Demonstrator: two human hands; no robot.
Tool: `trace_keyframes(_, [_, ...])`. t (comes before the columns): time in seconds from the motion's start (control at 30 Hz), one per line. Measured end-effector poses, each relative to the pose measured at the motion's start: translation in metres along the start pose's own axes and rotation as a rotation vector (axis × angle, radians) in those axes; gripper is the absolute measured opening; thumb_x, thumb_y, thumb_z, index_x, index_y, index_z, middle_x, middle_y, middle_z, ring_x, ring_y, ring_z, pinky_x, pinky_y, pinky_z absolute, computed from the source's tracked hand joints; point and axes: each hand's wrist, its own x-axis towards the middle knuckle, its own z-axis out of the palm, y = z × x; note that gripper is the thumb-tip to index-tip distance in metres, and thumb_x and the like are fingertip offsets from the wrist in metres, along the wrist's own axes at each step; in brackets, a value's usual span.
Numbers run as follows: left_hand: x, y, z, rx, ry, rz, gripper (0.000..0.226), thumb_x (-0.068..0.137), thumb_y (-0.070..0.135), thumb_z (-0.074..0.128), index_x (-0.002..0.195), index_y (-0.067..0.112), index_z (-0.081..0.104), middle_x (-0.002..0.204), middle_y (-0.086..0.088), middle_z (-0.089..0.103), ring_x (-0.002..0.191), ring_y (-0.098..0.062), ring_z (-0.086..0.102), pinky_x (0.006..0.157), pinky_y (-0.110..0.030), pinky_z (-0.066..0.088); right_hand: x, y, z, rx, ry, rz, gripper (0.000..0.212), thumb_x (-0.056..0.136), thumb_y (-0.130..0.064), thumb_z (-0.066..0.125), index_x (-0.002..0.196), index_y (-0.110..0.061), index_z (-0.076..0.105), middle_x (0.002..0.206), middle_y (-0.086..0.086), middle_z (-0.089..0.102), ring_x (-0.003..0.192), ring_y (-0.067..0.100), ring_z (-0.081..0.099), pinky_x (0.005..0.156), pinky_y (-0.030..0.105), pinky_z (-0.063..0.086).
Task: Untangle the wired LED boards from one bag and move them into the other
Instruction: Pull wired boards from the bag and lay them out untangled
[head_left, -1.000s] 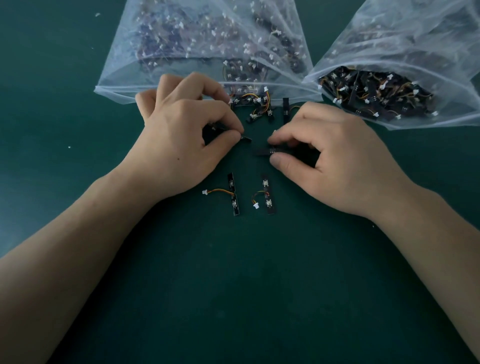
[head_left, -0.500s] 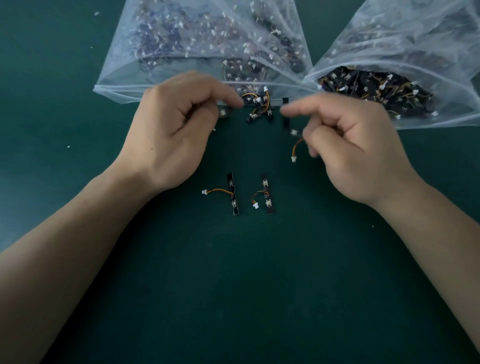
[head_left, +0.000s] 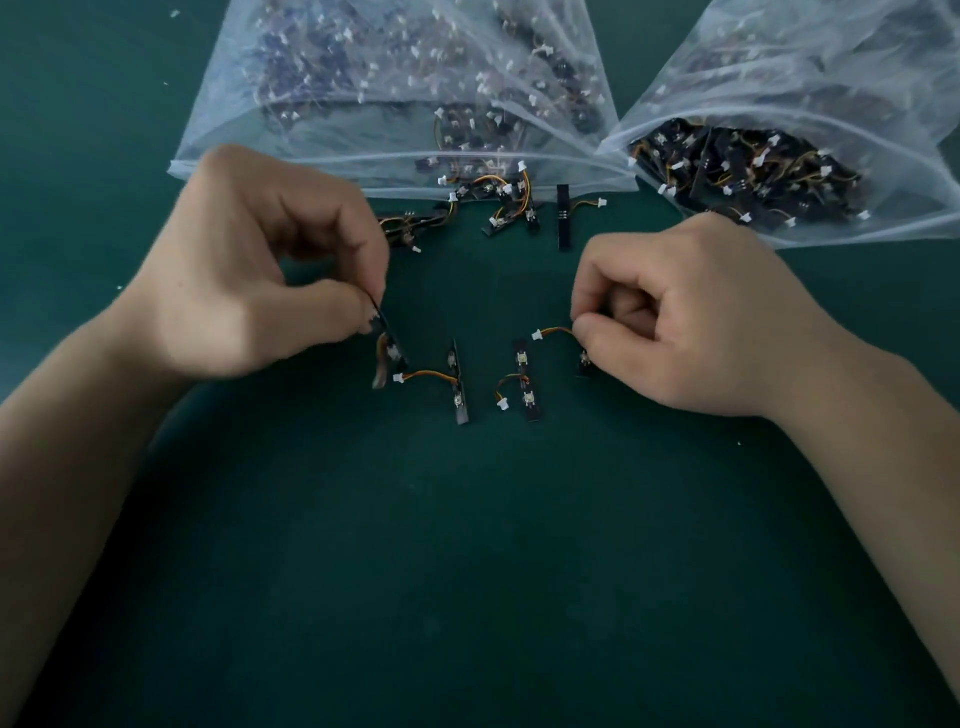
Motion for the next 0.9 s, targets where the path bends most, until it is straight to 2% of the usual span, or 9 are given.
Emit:
trace_keyframes(0.07, [0.0,-0.001,0.001,-0.077,-0.021,-0.045,0.019,0.067,0.004,0.073,0.075,0.021,0.073,0.063,-0.002,0.07,0.049,-0.023,0.061,0.044,-0.033,0.042,0.0,-0.001,0.0,0.0,-0.013,-0.007,0.007,0.082,-0.031,0.062,0.075,-0.032,0.059,0.047,-0.011,0.046,0.056,0.014,0.055,0.057,0.025,0.038])
trace_keyframes(0.13, [0.0,-0.001,0.007,0.031,-0.079,-0.074,0.025,0.067,0.004,0.071,0.08,0.024,0.076,0.062,-0.001,0.071,0.047,-0.024,0.061,0.041,-0.033,0.042,0.0,-0.001,0.0,0.0,-0.022,-0.016,0.008,0.082,-0.03,0.063,0.075,-0.03,0.06,0.047,-0.01,0.045,0.055,0.014,0.054,0.057,0.026,0.038])
trace_keyframes(0.23, [0.0,0.003,0.011,0.17,-0.137,-0.068,0.02,0.066,0.011,0.069,0.075,0.028,0.075,0.066,0.001,0.071,0.051,-0.02,0.062,0.045,-0.032,0.046,0.0,0.001,0.0,0.01,-0.025,-0.028,0.007,0.082,-0.03,0.064,0.076,-0.029,0.062,0.047,-0.009,0.045,0.055,0.015,0.053,0.057,0.027,0.038])
trace_keyframes(0.37, [0.002,0.005,0.012,0.205,-0.161,-0.043,0.02,0.066,0.009,0.068,0.072,0.027,0.075,0.07,0.001,0.069,0.06,-0.023,0.064,0.053,-0.041,0.05,0.0,0.003,0.001,0.029,-0.028,-0.037,0.006,0.082,-0.031,0.064,0.077,-0.028,0.064,0.049,-0.008,0.047,0.056,0.018,0.053,0.057,0.027,0.037])
trace_keyframes(0.43, [0.003,0.006,0.012,0.233,-0.173,-0.032,0.018,0.065,0.009,0.067,0.071,0.025,0.074,0.07,0.002,0.069,0.061,-0.023,0.064,0.054,-0.041,0.05,0.0,0.004,0.001,0.041,-0.029,-0.046,0.008,0.083,-0.034,0.065,0.078,-0.028,0.065,0.049,-0.007,0.048,0.055,0.018,0.053,0.057,0.028,0.038])
trace_keyframes(0.53, [0.003,0.007,0.012,0.286,-0.185,-0.022,0.015,0.064,0.014,0.063,0.068,0.026,0.072,0.069,0.003,0.068,0.061,-0.021,0.064,0.055,-0.038,0.049,0.0,0.003,0.002,0.056,-0.033,-0.062,0.012,0.084,-0.04,0.066,0.078,-0.03,0.066,0.05,-0.008,0.048,0.053,0.016,0.053,0.055,0.029,0.04])
trace_keyframes(0.67, [0.002,0.009,0.012,0.322,-0.17,-0.008,0.014,0.061,0.022,0.06,0.069,0.026,0.07,0.065,0.003,0.065,0.058,-0.021,0.061,0.052,-0.036,0.046,0.0,0.002,0.003,0.063,-0.031,-0.08,0.009,0.084,-0.036,0.069,0.078,-0.03,0.067,0.048,-0.009,0.048,0.055,0.019,0.054,0.055,0.028,0.043])
trace_keyframes(0.9, [0.002,0.011,0.015,0.309,-0.158,0.001,0.018,0.058,0.013,0.06,0.07,0.022,0.07,0.061,0.003,0.062,0.055,-0.021,0.057,0.051,-0.034,0.044,-0.001,0.002,0.004,0.125,-0.048,-0.098,0.01,0.082,-0.031,0.071,0.073,-0.027,0.067,0.047,-0.009,0.047,0.051,0.02,0.051,0.054,0.023,0.035])
